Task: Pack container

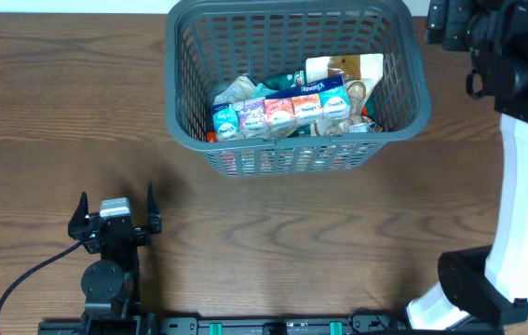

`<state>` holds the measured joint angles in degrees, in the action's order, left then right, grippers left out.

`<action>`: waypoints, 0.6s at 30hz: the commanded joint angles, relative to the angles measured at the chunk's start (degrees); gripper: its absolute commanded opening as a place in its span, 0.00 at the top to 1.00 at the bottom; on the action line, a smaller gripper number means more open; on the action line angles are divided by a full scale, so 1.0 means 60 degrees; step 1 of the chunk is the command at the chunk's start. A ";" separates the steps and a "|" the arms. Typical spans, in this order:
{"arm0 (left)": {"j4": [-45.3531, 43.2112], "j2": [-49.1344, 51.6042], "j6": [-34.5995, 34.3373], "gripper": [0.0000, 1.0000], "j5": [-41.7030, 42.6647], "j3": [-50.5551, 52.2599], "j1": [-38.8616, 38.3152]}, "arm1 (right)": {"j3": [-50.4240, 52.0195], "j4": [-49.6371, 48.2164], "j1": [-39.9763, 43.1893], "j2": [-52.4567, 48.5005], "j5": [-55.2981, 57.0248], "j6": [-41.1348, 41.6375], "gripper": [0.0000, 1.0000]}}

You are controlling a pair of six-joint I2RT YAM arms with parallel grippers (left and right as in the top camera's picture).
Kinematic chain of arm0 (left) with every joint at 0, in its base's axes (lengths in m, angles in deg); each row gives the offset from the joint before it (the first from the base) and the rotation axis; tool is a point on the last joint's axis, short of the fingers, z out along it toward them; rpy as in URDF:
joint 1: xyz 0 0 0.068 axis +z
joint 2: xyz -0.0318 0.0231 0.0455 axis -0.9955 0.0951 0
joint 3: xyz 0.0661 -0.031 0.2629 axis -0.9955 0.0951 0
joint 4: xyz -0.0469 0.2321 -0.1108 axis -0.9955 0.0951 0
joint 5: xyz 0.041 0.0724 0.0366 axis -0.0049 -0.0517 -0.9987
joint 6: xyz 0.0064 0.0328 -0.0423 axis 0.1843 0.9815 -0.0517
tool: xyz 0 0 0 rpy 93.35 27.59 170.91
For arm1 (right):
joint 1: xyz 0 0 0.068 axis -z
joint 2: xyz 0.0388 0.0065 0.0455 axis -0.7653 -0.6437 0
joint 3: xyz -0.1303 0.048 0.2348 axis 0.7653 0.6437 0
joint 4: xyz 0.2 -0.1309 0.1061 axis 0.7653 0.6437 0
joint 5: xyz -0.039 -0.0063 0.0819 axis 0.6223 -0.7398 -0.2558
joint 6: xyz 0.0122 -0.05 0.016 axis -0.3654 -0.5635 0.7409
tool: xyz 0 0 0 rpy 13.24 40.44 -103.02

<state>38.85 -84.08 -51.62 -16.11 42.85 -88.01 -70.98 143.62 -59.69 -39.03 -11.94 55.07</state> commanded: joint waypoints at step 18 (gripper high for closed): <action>0.0149 -0.0058 0.0193 0.01 -0.0178 0.0291 0.0047 | -0.0087 0.0415 0.0051 0.3872 -0.2331 -0.0146 0.01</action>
<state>38.85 -84.08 -51.59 -16.11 42.83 -88.01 -71.02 145.26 -59.69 -18.88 -22.39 54.85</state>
